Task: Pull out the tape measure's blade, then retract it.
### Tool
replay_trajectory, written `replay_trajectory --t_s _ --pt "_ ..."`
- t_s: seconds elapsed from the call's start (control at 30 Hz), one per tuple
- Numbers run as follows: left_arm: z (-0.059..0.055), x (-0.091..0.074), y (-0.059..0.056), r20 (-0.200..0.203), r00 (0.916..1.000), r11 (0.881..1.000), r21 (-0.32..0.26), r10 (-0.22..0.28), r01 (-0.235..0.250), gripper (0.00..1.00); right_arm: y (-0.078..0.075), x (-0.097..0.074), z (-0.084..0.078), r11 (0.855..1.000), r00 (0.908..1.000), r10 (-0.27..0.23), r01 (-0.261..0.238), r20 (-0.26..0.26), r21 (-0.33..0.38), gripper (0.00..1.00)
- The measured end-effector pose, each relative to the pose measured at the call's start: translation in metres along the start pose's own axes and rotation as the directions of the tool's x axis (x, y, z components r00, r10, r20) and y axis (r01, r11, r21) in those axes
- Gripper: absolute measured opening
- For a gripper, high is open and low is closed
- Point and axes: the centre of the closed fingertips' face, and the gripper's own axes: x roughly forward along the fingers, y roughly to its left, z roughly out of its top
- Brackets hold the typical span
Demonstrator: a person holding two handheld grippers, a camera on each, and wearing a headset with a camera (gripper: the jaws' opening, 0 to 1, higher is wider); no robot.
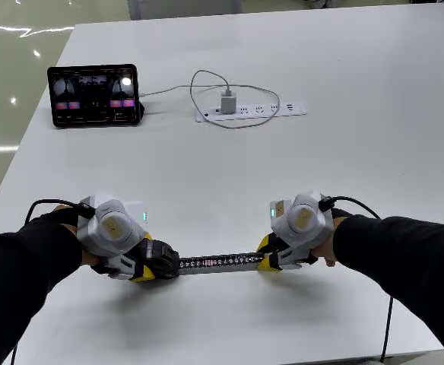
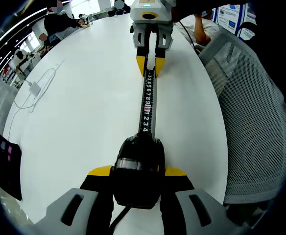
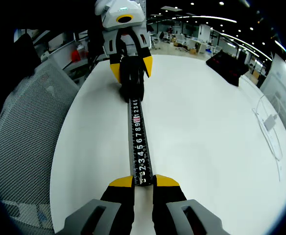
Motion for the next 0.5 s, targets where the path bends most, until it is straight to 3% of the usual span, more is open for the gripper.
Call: replay_trajectory --t_s 0.5 --pt "-0.0001 0.0002 -0.0004 -0.001 1.0000 1.000 0.000 0.002 -0.002 0.31 -0.0012 -0.0048 -0.0056 1.000 0.9999 0.000 0.000 -0.012 -0.001 0.09"
